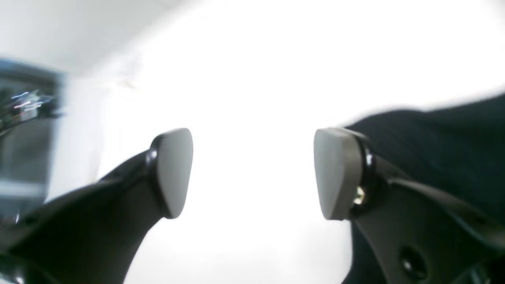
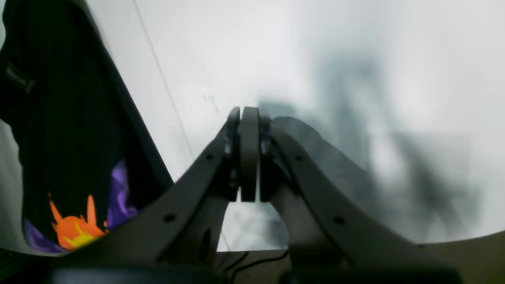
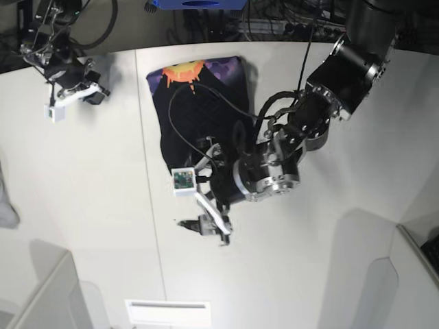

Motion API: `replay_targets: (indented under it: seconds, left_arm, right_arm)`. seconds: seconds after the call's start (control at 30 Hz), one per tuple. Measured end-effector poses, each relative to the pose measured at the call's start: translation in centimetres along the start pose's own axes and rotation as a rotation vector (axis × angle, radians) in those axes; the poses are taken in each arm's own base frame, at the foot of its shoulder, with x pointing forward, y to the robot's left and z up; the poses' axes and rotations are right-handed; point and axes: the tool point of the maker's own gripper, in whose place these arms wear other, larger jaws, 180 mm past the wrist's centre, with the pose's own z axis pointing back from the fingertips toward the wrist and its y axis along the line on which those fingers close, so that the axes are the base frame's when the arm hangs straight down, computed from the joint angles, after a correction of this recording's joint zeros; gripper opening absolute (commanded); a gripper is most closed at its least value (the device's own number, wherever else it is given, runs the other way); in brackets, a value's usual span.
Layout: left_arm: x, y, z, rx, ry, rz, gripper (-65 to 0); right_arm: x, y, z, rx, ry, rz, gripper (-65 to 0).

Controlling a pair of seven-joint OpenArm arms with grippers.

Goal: Fold the T-shirt properly

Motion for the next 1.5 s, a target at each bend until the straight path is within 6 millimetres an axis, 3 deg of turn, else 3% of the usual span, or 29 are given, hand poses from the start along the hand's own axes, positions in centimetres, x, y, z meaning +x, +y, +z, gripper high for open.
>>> replay_targets:
  seconds: [0.07,0.17,0.23,0.33,0.43,0.5,0.63,0.73,0.83,0.93,1.13,1.4,1.5]
  left_arm:
    - [-0.9,0.6,1.9,0.069,-0.001,0.077,-19.4]
    - [-3.6,-0.2,4.6,0.132,0.055,0.178,-19.9]
    - [-4.8,-0.3,6.2,0.174,0.072,0.229,-25.0]
    - [-7.4,-0.9,7.8,0.21,0.126,0.307,-44.6]
    - [-10.5,-2.0,9.6,0.239,0.211,0.377,-65.0]
    - [-11.6,-2.6,10.6,0.25,0.218,0.441,-65.0]
    - [-13.8,-2.5,13.7,0.324,0.206,0.594,-65.0]
    - [-16.2,-3.8,16.2,0.36,0.267,0.673,-65.0]
    - [-17.6,-5.4,18.4,0.38,0.29,0.727,-65.0]
    - [-16.6,-6.3,20.6,0.453,0.158,0.757,-65.0]
    - [-14.3,-10.7,22.8,0.455,0.021,0.826,-65.0]
    - [-14.2,-17.9,25.7,0.409,0.062,0.99,-65.0]
    - [-15.5,-21.0,27.0,0.421,0.093,1.071,-65.0]
  right_arm:
    - [1.5,0.4,1.2,0.004,-0.1,0.029,-65.0]
    - [3.1,0.3,2.8,-0.009,-0.191,0.088,-65.0]
    - [3.8,0.0,3.3,-0.018,-0.23,0.103,-65.0]
    - [4.2,-0.2,4.1,-0.009,-0.248,0.184,-65.0]
    - [4.2,0.9,4.4,0.056,-0.258,0.272,-65.0]
    - [3.7,1.1,4.6,0.075,-0.251,0.322,-65.0]
    - [2.6,-0.5,4.5,-0.016,-0.193,0.497,-65.0]
    - [2.0,0.2,4.3,-0.005,-0.201,0.611,-65.0]
    - [0.0,-0.2,4.2,-0.02,-0.146,0.767,-65.0]
    - [-0.5,-1.8,4.7,-0.098,-0.135,0.829,-65.0]
    - [0.5,-4.8,6.5,-0.208,-0.163,0.794,-65.0]
    - [-4.3,-10.6,8.9,-0.36,0.174,0.898,-65.0]
    - [-7.8,-11.2,8.7,-0.322,0.32,0.926,-65.0]
